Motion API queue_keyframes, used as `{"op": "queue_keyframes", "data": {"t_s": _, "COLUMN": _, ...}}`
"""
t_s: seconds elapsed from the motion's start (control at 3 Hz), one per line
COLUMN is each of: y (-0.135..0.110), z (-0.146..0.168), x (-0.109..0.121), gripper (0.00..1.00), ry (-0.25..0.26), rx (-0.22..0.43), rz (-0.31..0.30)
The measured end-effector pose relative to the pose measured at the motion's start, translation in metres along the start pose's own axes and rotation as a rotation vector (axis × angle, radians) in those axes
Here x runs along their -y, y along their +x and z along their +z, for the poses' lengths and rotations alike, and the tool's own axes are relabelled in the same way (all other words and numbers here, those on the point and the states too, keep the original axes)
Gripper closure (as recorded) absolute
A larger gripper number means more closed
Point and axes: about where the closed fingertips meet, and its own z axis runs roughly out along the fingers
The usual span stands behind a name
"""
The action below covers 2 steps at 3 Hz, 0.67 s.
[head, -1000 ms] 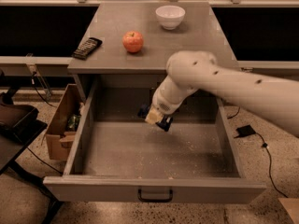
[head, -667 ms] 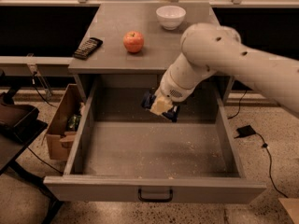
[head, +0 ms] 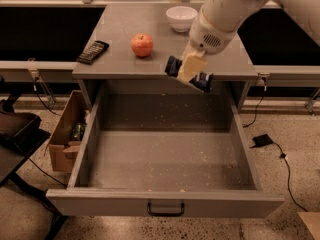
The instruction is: Pick rxbar blueberry from top drawer and place on counter
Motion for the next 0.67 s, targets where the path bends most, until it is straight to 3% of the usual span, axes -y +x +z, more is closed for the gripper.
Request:
{"op": "queue_keyframes", "data": {"t_s": 0.33, "y": 0.011, "z": -0.028, "x": 0.032, "gripper": 1.0, "ry": 0.0, "rx": -0.076, "rz": 0.044}}
{"op": "queue_keyframes", "data": {"t_s": 0.67, "y": 0.02, "z": -0.063, "x": 0.079, "gripper": 1.0, "ry": 0.096, "rx": -0.07, "rz": 0.112}}
